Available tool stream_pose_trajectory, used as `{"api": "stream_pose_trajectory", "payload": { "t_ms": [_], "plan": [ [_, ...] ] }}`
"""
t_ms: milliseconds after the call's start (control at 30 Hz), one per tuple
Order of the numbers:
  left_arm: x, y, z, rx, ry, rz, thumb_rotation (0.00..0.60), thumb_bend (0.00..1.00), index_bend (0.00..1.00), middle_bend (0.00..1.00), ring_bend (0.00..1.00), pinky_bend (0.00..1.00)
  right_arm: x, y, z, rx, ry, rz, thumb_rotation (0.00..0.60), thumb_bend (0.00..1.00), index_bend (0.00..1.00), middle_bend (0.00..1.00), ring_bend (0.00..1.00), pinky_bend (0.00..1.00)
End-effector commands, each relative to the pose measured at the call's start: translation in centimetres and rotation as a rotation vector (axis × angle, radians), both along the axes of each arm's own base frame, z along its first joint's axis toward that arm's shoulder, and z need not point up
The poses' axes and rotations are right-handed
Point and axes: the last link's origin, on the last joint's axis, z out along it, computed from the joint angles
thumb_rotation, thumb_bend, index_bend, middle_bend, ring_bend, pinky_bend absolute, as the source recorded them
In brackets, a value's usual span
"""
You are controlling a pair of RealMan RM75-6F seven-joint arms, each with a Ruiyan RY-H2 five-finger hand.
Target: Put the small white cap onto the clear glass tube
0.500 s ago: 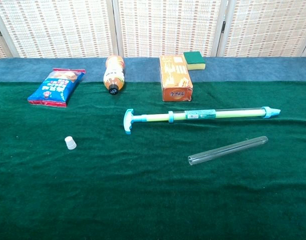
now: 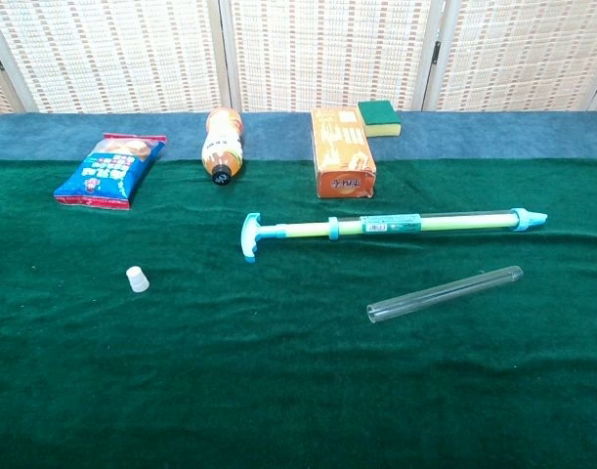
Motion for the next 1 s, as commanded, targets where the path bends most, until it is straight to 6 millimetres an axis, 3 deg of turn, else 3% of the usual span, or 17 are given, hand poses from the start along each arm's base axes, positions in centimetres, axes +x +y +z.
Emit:
{"api": "stream_pose_trajectory", "payload": {
  "t_ms": [33, 267, 433, 733, 1000],
  "plan": [
    [0.3, 0.4, -0.1, -0.01, 0.002, -0.021, 0.6, 0.54, 0.22, 0.49, 0.41, 0.3, 0.0, 0.0, 0.0, 0.001, 0.001, -0.001, 0.6, 0.51, 0.31, 0.29, 0.41, 0.4],
    [1.8, 3.5, -1.8, -0.145, 0.015, -0.131, 0.6, 0.55, 0.26, 0.71, 0.62, 0.57, 0.3, -0.4, -0.1, 0.006, 0.007, 0.001, 0.6, 0.51, 0.31, 0.29, 0.41, 0.4],
    [3.0, 5.7, -4.2, -0.298, 0.083, -0.184, 0.6, 0.64, 0.27, 0.84, 0.78, 0.72, 0.5, -0.6, -0.4, 0.019, 0.011, -0.002, 0.6, 0.51, 0.31, 0.3, 0.41, 0.4],
    [4.2, 7.2, -9.6, -0.511, 0.236, -0.195, 0.6, 0.78, 0.26, 0.94, 0.87, 0.77, 0.4, -0.8, -0.6, 0.031, 0.016, -0.014, 0.6, 0.51, 0.31, 0.31, 0.42, 0.42],
    [4.5, 7.6, -11.7, -0.549, 0.263, -0.183, 0.6, 0.78, 0.22, 0.94, 0.86, 0.77, 0.1, -0.8, -0.5, 0.029, 0.014, -0.023, 0.6, 0.51, 0.31, 0.31, 0.42, 0.42]
  ]
}}
